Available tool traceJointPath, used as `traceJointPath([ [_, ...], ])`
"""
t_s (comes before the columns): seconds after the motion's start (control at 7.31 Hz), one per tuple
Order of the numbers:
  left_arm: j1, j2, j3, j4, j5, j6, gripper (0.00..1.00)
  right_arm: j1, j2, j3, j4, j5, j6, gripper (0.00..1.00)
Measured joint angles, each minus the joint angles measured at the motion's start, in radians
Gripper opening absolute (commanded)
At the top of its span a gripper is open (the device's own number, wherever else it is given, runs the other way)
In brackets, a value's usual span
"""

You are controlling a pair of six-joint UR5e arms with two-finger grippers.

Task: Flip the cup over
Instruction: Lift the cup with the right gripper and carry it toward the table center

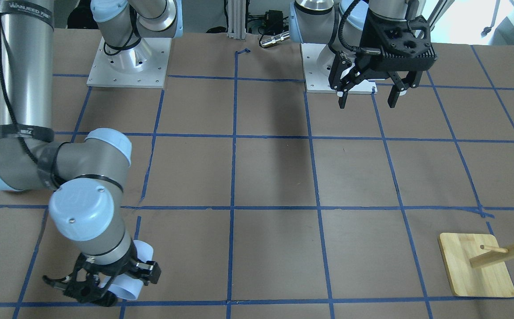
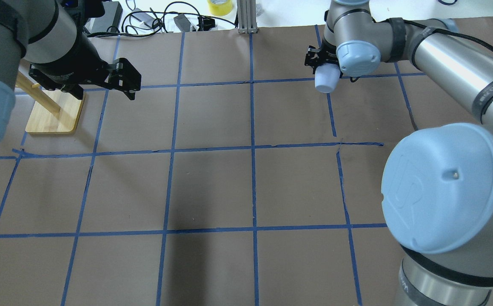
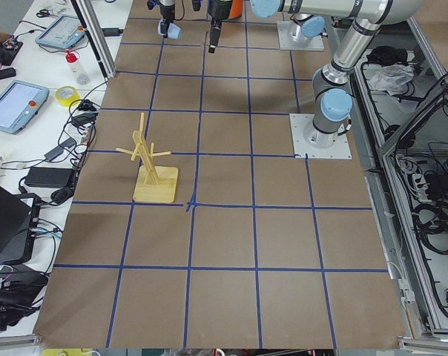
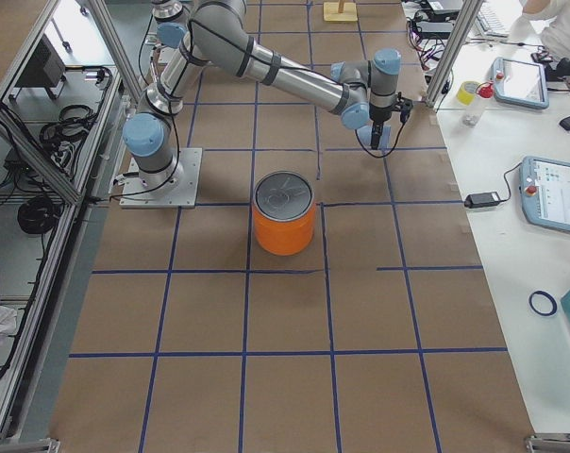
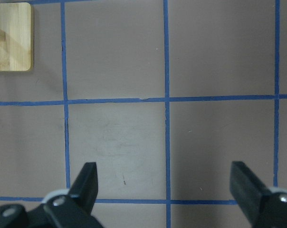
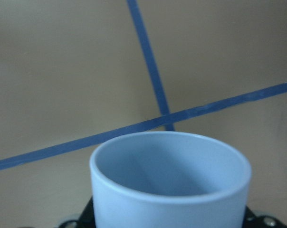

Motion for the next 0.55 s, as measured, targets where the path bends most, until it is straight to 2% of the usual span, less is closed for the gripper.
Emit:
traceJointPath([
  [0.14, 0.000, 0.000, 0.000, 0.000, 0.000, 0.000, 1.00, 0.060, -0.005, -0.008, 0.000, -0.005, 0.017, 0.18],
  [0.41, 0.000, 0.000, 0.000, 0.000, 0.000, 0.000, 1.00, 0.161, -0.002, -0.011, -0.042, -0.008, -0.105, 0.20],
  [0.55, 0.000, 0.000, 0.000, 0.000, 0.000, 0.000, 1.00, 0.192, 0.000, -0.008, -0.059, -0.006, -0.190, 0.26],
])
